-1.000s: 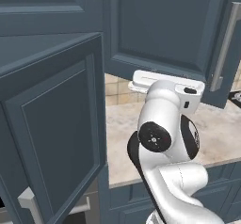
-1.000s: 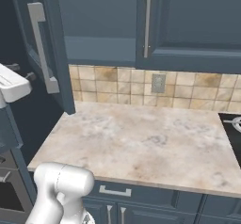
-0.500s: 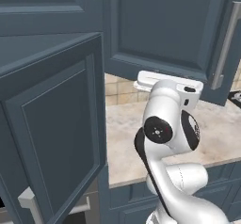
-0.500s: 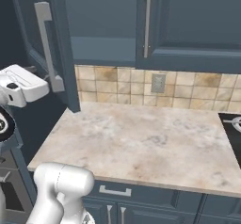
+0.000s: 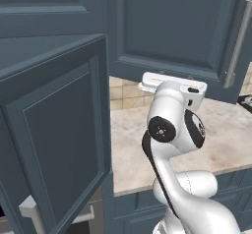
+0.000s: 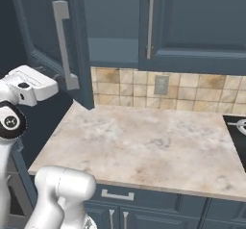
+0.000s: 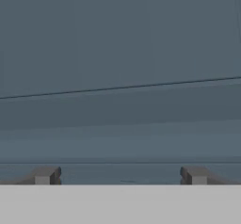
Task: Close all open cabinet doors.
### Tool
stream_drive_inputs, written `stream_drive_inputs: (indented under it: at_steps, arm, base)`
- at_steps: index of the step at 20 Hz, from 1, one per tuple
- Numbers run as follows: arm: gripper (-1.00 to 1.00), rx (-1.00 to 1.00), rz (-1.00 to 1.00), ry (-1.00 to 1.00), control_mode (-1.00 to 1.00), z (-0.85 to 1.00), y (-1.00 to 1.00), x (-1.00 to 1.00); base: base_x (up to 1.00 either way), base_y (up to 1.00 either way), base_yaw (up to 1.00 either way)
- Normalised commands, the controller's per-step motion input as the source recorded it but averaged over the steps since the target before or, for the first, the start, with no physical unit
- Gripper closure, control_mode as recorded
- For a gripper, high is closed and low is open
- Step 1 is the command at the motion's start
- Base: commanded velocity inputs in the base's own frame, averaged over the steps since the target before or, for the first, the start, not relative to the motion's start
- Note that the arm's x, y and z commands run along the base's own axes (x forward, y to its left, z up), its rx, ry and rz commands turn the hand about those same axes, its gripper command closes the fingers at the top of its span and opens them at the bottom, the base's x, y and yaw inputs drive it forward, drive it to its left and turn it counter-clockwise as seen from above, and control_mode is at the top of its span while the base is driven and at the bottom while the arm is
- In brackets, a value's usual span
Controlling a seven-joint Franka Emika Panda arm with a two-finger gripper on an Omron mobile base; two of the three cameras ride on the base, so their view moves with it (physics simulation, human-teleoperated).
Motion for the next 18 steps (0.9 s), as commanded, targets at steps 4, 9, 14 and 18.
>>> stream_drive_inputs:
  at_steps: [4, 9, 14, 18]
  arm:
    - [-1.00, 0.05, 0.00, 0.00, -1.00, 0.00, -0.31, 0.64]
    - [-1.00, 0.05, 0.06, 0.00, -1.00, 0.00, -0.37, 0.59]
    - [-1.00, 0.05, 0.11, 0.00, -1.00, 0.00, -0.41, 0.60]
    - [-1.00, 0.05, 0.14, 0.00, -1.00, 0.00, -0.35, 0.58]
  base:
    - [0.00, 0.00, 0.00]
    - [0.00, 0.00, 0.00]
    - [0.00, 0.00, 0.00]
    - [0.00, 0.00, 0.00]
